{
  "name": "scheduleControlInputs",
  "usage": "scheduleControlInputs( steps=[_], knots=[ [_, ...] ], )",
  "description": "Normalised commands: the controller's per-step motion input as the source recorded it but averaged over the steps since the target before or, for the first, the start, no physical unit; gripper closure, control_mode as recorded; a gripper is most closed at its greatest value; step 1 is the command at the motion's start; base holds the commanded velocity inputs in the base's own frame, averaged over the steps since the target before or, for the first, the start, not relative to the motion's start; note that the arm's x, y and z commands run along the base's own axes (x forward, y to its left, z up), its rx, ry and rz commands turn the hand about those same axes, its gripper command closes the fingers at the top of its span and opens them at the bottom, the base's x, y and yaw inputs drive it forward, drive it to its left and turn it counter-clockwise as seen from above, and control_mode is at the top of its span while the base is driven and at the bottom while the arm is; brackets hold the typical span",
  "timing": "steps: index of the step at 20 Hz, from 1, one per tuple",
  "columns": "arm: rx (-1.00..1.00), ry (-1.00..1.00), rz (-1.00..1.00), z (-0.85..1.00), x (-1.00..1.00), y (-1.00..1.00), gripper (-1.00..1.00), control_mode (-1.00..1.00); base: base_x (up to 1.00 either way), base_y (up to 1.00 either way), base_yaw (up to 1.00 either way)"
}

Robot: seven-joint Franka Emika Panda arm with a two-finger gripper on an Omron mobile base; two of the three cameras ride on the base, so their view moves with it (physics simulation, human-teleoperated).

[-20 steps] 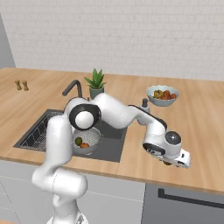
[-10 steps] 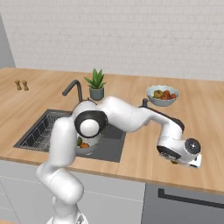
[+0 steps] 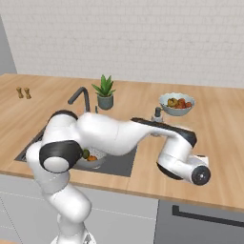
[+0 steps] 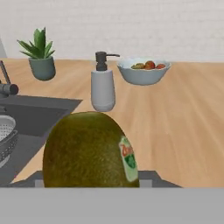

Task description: Put the colander in the sink, put the kiwi, mango, peach in the colander, and turn on the sink faucet and pour water over the colander.

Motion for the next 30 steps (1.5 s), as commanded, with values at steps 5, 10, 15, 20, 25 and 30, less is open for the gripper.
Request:
scheduleControlInputs(
  steps=[5,10,15,20,25,30],
  knots=[
    [-0.35,0.02,0.17,1.0,0.11,1.0,1.0,-1.0,0.0,0.0,0.0],
    [-0.42,0.15,0.22,0.95,0.06,1.0,1.0,-1.0,0.0,0.0,0.0],
    [-0.35,0.02,0.35,0.6,0.09,1.0,1.0,-1.0,0.0,0.0,0.0],
    [-0.27,0.15,0.46,0.17,0.2,0.88,1.0,-1.0,0.0,0.0,0.0],
    [-0.22,0.22,0.36,-0.2,0.72,0.61,1.0,-1.0,0.0,0.0,0.0],
    [-0.13,0.06,0.24,-0.65,0.81,0.49,1.0,-1.0,0.0,0.0,0.0]
  ],
)
